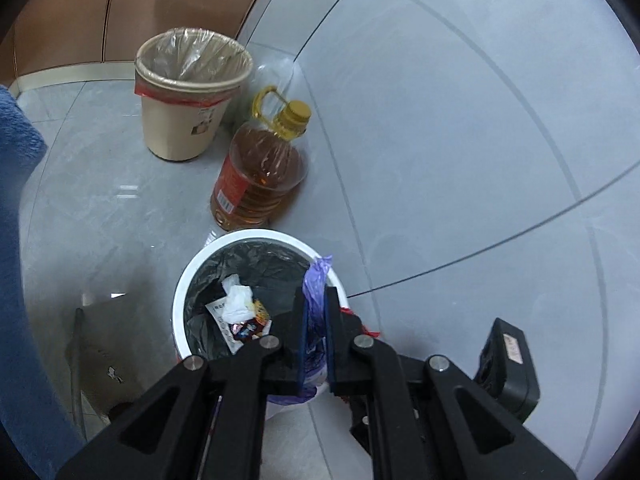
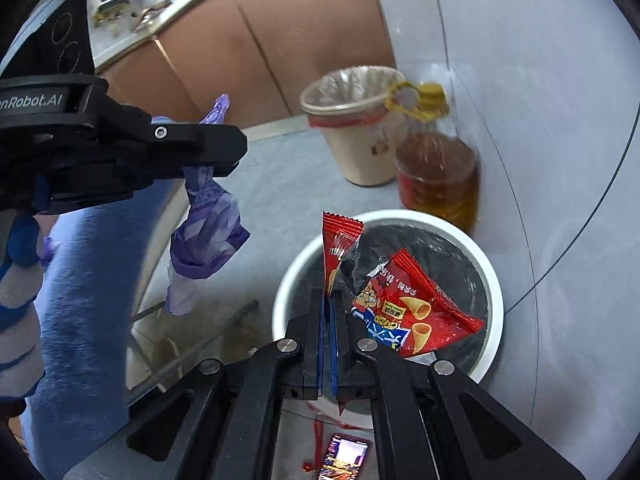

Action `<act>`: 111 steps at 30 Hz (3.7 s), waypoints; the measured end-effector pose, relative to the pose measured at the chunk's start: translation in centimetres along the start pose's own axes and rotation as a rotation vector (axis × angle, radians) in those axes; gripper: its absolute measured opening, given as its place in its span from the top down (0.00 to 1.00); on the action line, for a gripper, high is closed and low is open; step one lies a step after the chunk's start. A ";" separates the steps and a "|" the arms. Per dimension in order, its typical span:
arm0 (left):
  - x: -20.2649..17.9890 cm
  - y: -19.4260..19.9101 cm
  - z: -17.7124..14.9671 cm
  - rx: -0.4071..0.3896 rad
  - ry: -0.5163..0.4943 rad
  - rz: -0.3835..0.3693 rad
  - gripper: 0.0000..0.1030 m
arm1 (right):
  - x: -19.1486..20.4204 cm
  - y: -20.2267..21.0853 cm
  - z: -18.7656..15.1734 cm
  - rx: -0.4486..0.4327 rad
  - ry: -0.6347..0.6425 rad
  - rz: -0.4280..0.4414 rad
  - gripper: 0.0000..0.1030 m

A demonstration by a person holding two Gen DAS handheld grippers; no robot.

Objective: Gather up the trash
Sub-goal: 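Carry the purple wrapper and red chip bag to the white bin and open both tools, then move both open tools back to the table, then grasp the clear plastic bag with the left tool while the right tool closes on the purple cup lid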

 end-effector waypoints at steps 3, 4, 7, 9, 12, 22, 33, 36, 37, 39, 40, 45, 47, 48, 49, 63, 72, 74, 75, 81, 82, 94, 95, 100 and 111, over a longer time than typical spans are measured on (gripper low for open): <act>0.8 -1.6 0.2 0.010 -0.001 0.026 0.92 | -0.9 -1.4 0.0 0.021 -0.012 -0.011 0.94; 1.1 -2.3 0.3 0.014 0.007 0.028 0.92 | -1.0 -1.7 0.0 0.025 -0.014 -0.016 0.94; 1.9 -3.6 0.3 0.029 0.025 0.031 0.85 | -1.4 -2.4 -0.1 0.030 -0.023 -0.029 0.93; 2.3 -3.7 0.1 0.032 0.037 0.035 0.69 | -1.4 -2.2 -0.5 0.032 -0.030 -0.039 0.79; 2.8 -3.8 0.1 0.029 0.063 0.025 0.62 | -1.4 -2.1 -0.8 0.034 -0.033 -0.051 0.73; 0.8 2.3 -1.3 -0.046 0.007 0.022 0.62 | 0.3 0.1 -0.7 0.003 0.002 -0.072 0.64; -0.7 15.6 -4.7 -0.189 -0.028 0.022 0.62 | 1.2 1.8 1.6 0.023 0.017 -0.191 0.46; -0.5 18.9 -6.1 -0.231 -0.036 0.038 0.61 | 1.7 3.1 2.0 0.010 0.002 -0.184 0.46; -0.4 19.7 -6.5 -0.241 -0.036 0.044 0.61 | 2.2 3.8 2.1 0.000 0.005 -0.173 0.46; -0.1 21.5 -7.5 -0.262 -0.037 0.064 0.61 | 3.5 5.1 2.1 -0.017 0.027 -0.156 0.46; 0.1 22.6 -8.2 -0.272 -0.041 0.078 0.61 | 4.4 6.1 2.2 -0.029 0.045 -0.145 0.46; 0.9 27.0 -11.1 -0.305 -0.059 0.117 0.61 | 9.1 11.3 2.2 -0.106 0.108 -0.072 0.46; 1.2 29.2 -12.7 -0.326 -0.071 0.140 0.61 | 10.8 13.2 2.1 -0.135 0.136 -0.047 0.46; 1.5 30.3 -13.4 -0.335 -0.075 0.155 0.61 | 12.2 14.5 1.9 -0.154 0.155 -0.027 0.46; 1.7 31.6 -14.3 -0.348 -0.081 0.174 0.61 | 13.0 15.3 1.8 -0.166 0.169 -0.015 0.46; 7.3 48.5 -26.3 -0.510 -0.074 0.417 0.48 | 26.3 26.8 -2.7 -0.310 0.407 0.183 0.33; 13.5 53.9 -31.3 -0.520 0.009 0.516 0.46 | 32.8 27.8 -5.3 -0.309 0.514 0.288 0.26; 14.8 53.8 -31.8 -0.505 0.019 0.521 0.46 | 33.7 27.4 -5.8 -0.296 0.532 0.304 0.24; 15.3 53.6 -32.1 -0.496 0.020 0.521 0.46 | 34.3 27.1 -6.1 -0.288 0.543 0.309 0.22; 17.7 50.0 -32.1 -0.398 0.007 0.525 0.46 | 37.3 24.4 -7.2 -0.234 0.602 0.338 0.19; 18.2 49.3 -32.0 -0.377 0.006 0.525 0.46 | 37.5 23.9 -7.3 -0.225 0.607 0.339 0.19; 23.2 44.7 -31.0 -0.260 0.003 0.539 0.46 | 43.6 16.3 -9.2 -0.106 0.759 0.357 0.12; 23.5 44.5 -31.0 -0.255 0.003 0.540 0.46 | 44.3 15.8 -9.4 -0.100 0.777 0.360 0.11; 25.3 43.4 -30.8 -0.236 0.023 0.558 0.49 | 47.3 13.7 -10.5 -0.074 0.849 0.373 0.07; 27.6 44.4 -31.5 -0.313 0.074 0.519 0.71 | 52.0 9.6 -11.2 -0.024 0.917 0.369 0.07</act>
Point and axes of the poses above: each gripper's, at about its wrist camera, not at the fingertips, and y roughly against the way its jaws point, x to its left, z to its top, the point moved 2 cm from there along -y, roughly the way its jaws point, and after that the axes turned 8 degrees about -z, right-handed, at the moved point
